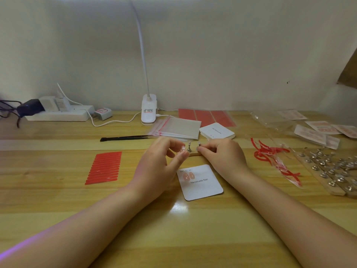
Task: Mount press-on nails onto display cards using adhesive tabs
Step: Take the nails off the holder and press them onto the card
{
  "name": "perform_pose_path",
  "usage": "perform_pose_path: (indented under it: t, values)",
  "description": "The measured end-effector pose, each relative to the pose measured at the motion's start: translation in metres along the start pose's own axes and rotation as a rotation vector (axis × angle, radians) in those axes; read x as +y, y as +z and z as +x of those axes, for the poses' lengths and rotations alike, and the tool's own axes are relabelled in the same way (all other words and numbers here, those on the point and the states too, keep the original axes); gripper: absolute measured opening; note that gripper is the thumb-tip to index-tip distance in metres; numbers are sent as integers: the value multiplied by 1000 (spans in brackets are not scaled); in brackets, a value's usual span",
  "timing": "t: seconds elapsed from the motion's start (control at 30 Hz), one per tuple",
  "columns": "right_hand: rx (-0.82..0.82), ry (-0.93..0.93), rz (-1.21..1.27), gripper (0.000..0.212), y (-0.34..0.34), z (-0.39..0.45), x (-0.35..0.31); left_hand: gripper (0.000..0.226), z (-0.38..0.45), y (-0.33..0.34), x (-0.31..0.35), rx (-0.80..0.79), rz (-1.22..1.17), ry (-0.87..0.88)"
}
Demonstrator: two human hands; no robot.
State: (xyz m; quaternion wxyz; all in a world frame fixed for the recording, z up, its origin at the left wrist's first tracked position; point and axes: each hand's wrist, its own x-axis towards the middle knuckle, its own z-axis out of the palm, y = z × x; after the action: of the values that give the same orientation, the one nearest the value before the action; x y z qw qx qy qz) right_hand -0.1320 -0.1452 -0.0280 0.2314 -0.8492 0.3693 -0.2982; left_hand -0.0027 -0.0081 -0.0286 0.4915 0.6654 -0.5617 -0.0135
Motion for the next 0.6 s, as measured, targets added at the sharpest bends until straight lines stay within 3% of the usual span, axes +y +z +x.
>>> perform_pose_path:
  t: [0.3, 0.37, 0.43, 0.6]
  values:
    - [29, -51, -35, 18, -14, -2, -8, 11, 0, -2, -2, 17, -6, -28]
    - [-145, -43, -18, 15, -30, 0, -13, 10, 0, -3, -2, 25, -13, -38]
    - [-423, -35, -47, 22, -47, 3, -19, 10, 0, -3, -1, 26, -15, -45]
    - [-807, -28, -286, 85, -59, 4, -23, 9, -1, -4, -1, 10, -11, -53]
